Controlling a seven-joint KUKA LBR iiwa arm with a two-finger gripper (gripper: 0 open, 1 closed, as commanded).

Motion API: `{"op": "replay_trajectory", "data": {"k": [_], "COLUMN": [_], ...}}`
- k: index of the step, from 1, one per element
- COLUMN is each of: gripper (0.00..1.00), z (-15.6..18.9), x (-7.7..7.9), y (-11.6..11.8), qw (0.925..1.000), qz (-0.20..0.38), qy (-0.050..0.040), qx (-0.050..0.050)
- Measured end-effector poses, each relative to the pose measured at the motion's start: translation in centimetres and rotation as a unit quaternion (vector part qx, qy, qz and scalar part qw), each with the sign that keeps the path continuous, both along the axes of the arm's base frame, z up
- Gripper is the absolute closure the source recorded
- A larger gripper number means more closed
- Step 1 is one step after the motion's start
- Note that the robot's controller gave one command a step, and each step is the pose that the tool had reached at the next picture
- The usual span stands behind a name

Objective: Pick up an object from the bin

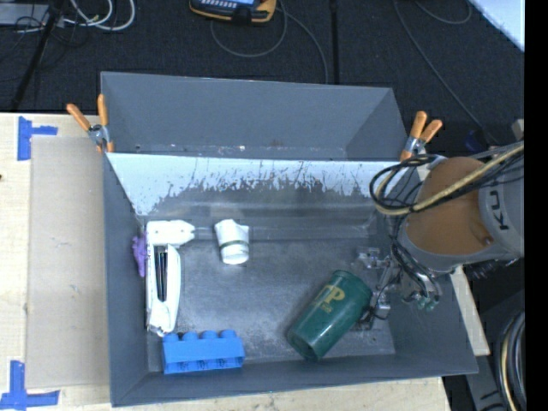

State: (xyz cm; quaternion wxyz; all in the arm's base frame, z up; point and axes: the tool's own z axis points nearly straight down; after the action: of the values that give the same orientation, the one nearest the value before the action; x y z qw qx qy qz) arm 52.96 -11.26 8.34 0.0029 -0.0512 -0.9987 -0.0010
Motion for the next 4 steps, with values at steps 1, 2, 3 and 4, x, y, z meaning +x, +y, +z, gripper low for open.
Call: {"op": "replay_trajectory", "data": {"k": [1,2,3,4], "gripper": [0.0,1.0,1.0,1.0], "z": [-0.3,-1.3,-1.3,16.4], "x": [-0.3,-0.4,-0.4,0.5], "y": [0.9,2.3,2.3,2.4], "qw": [0.9916,0.9982,0.9982,0.9985], "qz": [0.129,0.06,0.06,0.054], "qy": [-0.0017,-0.0001,-0.0001,-0.0046], "qx": [0.0,0.0,0.0,0.0]}}
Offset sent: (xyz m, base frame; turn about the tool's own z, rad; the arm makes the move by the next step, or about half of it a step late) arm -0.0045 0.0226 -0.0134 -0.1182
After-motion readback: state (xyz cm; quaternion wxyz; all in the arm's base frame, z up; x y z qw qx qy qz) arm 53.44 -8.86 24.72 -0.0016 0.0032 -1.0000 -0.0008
